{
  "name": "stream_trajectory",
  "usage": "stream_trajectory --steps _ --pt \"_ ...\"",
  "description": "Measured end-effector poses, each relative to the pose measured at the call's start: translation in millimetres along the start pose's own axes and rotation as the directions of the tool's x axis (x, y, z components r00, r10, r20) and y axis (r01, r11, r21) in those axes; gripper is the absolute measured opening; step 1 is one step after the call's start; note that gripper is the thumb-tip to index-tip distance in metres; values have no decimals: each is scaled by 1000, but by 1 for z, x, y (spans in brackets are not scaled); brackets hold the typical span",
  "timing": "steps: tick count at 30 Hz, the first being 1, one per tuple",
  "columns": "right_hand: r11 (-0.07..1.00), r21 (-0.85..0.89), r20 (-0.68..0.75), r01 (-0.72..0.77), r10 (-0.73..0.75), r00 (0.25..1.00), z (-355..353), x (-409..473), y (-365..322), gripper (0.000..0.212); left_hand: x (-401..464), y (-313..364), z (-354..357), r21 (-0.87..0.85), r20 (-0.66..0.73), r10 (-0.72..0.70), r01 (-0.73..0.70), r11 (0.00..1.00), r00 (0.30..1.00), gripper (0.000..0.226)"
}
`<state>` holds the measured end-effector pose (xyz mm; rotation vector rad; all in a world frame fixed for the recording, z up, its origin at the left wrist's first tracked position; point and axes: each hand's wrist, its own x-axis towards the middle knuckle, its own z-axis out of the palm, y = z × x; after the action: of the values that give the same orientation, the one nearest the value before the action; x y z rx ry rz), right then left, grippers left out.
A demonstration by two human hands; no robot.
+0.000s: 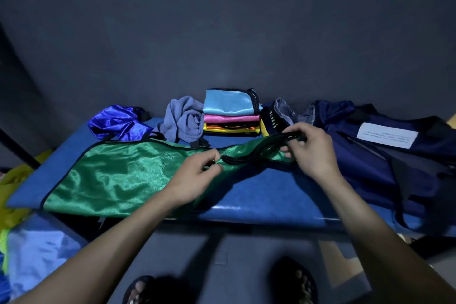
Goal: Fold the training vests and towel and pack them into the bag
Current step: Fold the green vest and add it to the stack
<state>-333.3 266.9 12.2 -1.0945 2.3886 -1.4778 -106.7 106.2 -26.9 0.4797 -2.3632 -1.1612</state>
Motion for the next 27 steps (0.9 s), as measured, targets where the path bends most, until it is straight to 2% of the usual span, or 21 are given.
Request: stream_trajectory --steps 2,4,6,7,9,10,12,14,17,20,24,27 --pt "999 4 19 53 -53 998 -4 1 4 31 -2 1 1 63 118 58 -66 996 991 16" --pt "995 -39 76 88 -85 993 -8 -2 7 32 -5 4 2 122 309 100 -143 982 946 9" --pt "995 -39 93 96 -92 991 -10 -6 10 29 -5 8 1 147 493 34 -122 981 869 7" --pt "995 -28 81 92 -90 993 -9 -7 10 30 -4 7 2 152 513 13 -106 983 858 13" --pt "995 -23 31 101 -100 994 -6 -9 9 31 1 2 6 212 406 30 -126 969 913 28" --pt "991 -34 -2 126 -126 992 -4 -9 9 26 4 -4 7 308 330 41 -149 940 943 35" --pt "981 -73 -91 181 -188 978 1 -10 10 10 9 -15 11 557 250 8 -150 817 968 48" --pt "979 -82 -167 185 -197 966 4 -10 10 10 11 -24 14 665 244 -54 -126 736 968 51" --pt "979 -104 -182 175 -192 964 4 -10 10 18 14 -32 14 646 196 19 -144 749 980 39" --pt "976 -148 -122 159 -177 977 2 -11 11 30 21 -35 -3 663 41 82 -88 744 996 21" --pt "968 -185 -38 171 -181 983 3 -14 12 43 27 -53 -24 683 -44 83 -30 730 996 24" --pt "971 -145 -16 188 -192 981 5 -16 11 53 31 -63 -24 688 -90 67 14 725 994 25"
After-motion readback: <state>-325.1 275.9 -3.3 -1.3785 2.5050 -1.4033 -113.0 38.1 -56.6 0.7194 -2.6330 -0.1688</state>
